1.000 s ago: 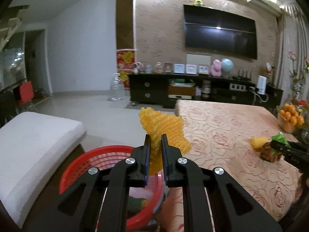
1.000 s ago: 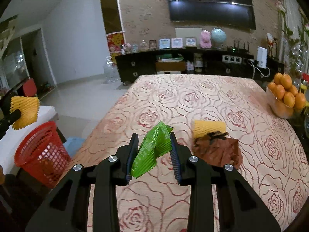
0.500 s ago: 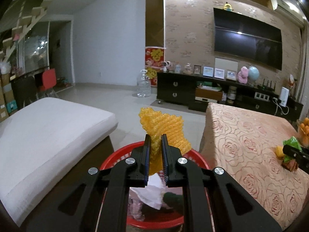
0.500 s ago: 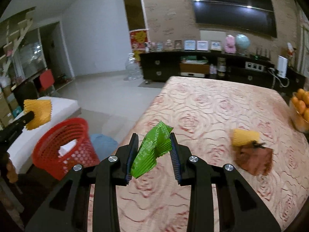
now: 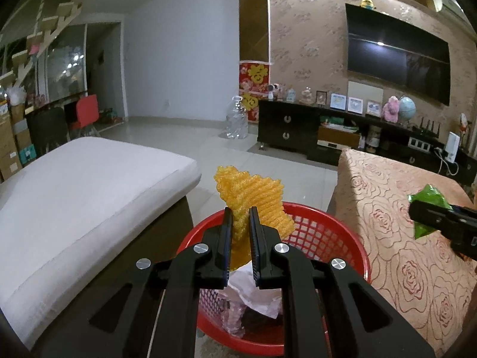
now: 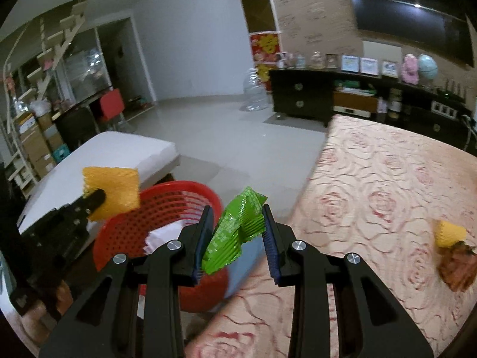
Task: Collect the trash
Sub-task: 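Carry the yellow pad and green packet over the red wastebasket with both tools, then open both tools to drop the pad and packet into the wastebasket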
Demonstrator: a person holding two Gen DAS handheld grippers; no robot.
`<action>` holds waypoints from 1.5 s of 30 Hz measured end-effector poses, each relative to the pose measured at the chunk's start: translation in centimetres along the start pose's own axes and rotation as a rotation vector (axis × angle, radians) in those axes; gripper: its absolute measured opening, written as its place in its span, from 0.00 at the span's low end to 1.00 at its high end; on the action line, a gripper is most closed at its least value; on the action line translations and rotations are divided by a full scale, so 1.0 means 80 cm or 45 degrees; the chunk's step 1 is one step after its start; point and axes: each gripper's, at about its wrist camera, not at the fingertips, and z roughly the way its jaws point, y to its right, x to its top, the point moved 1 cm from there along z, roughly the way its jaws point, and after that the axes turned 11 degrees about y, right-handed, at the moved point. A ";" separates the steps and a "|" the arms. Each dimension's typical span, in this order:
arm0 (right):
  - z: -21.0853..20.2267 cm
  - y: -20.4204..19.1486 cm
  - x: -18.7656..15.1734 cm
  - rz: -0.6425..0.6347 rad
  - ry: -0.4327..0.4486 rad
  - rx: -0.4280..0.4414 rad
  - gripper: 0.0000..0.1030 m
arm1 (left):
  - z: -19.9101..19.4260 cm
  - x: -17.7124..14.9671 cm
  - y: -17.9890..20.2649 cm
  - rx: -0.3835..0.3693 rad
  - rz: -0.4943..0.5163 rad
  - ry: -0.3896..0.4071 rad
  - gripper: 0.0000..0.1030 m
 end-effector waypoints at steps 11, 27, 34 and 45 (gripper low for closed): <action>0.046 -0.041 0.006 -0.019 -0.089 0.098 0.31 | 0.015 -0.006 -0.013 -0.001 -0.032 -0.093 0.10; 0.076 -0.048 -0.005 0.021 -0.195 0.179 0.43 | 0.022 -0.008 -0.022 -0.009 -0.089 -0.160 0.39; 0.067 -0.046 -0.004 0.037 -0.163 0.176 0.54 | 0.019 -0.004 -0.031 0.014 -0.136 -0.134 0.59; 0.034 -0.028 -0.005 0.014 -0.092 0.081 0.63 | 0.013 0.003 -0.026 0.029 -0.141 -0.074 0.72</action>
